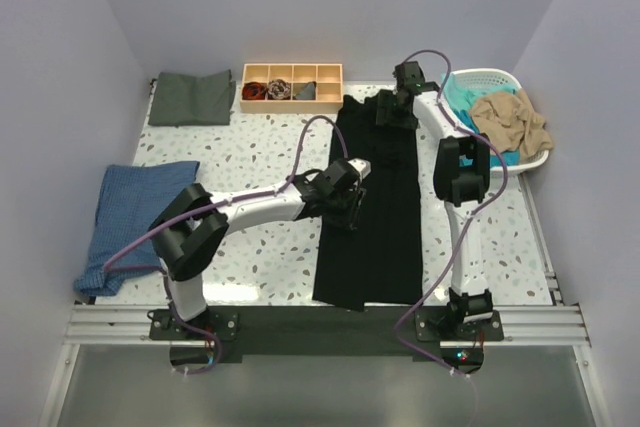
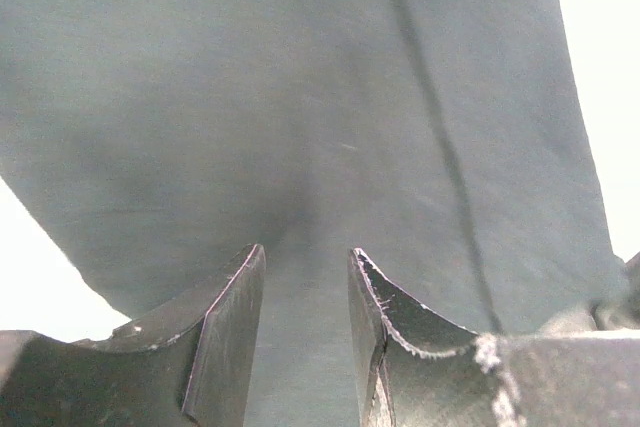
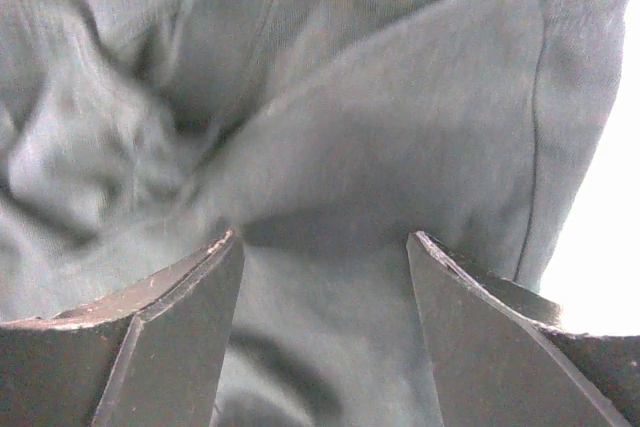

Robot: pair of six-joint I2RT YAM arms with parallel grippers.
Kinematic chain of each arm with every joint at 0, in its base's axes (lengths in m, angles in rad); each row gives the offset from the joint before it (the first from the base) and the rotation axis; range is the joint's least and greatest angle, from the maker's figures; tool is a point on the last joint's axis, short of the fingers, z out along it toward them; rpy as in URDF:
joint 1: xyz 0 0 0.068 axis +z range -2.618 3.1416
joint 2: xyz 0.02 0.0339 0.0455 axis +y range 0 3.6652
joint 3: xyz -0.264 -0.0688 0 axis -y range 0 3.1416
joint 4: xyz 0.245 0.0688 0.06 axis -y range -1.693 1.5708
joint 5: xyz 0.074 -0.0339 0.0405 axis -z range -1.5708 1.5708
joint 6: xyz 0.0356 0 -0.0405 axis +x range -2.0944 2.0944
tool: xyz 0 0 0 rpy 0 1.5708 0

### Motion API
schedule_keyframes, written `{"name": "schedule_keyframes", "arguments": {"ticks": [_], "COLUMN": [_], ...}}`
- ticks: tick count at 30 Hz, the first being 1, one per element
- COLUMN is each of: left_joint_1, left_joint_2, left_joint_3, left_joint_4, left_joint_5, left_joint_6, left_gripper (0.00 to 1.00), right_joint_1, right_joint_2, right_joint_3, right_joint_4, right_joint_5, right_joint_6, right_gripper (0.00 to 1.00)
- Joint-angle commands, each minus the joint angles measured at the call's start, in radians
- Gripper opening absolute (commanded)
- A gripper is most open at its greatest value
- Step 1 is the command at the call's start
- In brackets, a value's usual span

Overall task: Fold and stack the t-shirts
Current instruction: Fold the tshirt

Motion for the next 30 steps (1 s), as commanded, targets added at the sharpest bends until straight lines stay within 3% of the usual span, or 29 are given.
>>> {"name": "schedule_keyframes", "arguments": {"ticks": [1, 8, 10, 14, 20, 25, 30], "left_joint_1": [0.028, 0.048, 0.063, 0.09, 0.096, 0.105, 0.108], "left_joint_2": [-0.13, -0.253, -0.256, -0.239, -0.207, -0.143, -0.117], "left_joint_3": [0.019, -0.042, -0.063, -0.094, -0.126, -0.09, -0.08], "left_joint_4": [-0.026, 0.015, 0.026, 0.07, 0.123, 0.126, 0.135], "left_joint_5": [-0.19, -0.399, -0.402, -0.37, -0.316, -0.292, -0.279], "left_joint_6": [0.051, 0.083, 0.081, 0.08, 0.086, 0.101, 0.106], "left_gripper": [0.44, 0.48, 0.49, 0.5, 0.5, 0.5, 0.5], "right_joint_1": [-0.01, -0.01, -0.008, 0.005, 0.047, 0.08, 0.11], "right_joint_2": [-0.22, -0.534, -0.632, -0.807, -1.023, -1.001, -0.912], "right_joint_3": [-0.185, -0.43, -0.5, -0.8, -1.121, -1.204, -1.154], "right_joint_4": [0.154, 0.188, 0.17, 0.18, 0.222, 0.268, 0.314], "right_joint_5": [-0.08, -0.035, -0.035, -0.006, -0.021, 0.015, 0.084], "right_joint_6": [-0.046, -0.051, -0.028, -0.002, 0.04, 0.037, 0.003], "right_gripper": [0.72, 0.73, 0.73, 0.73, 0.66, 0.58, 0.52]}}
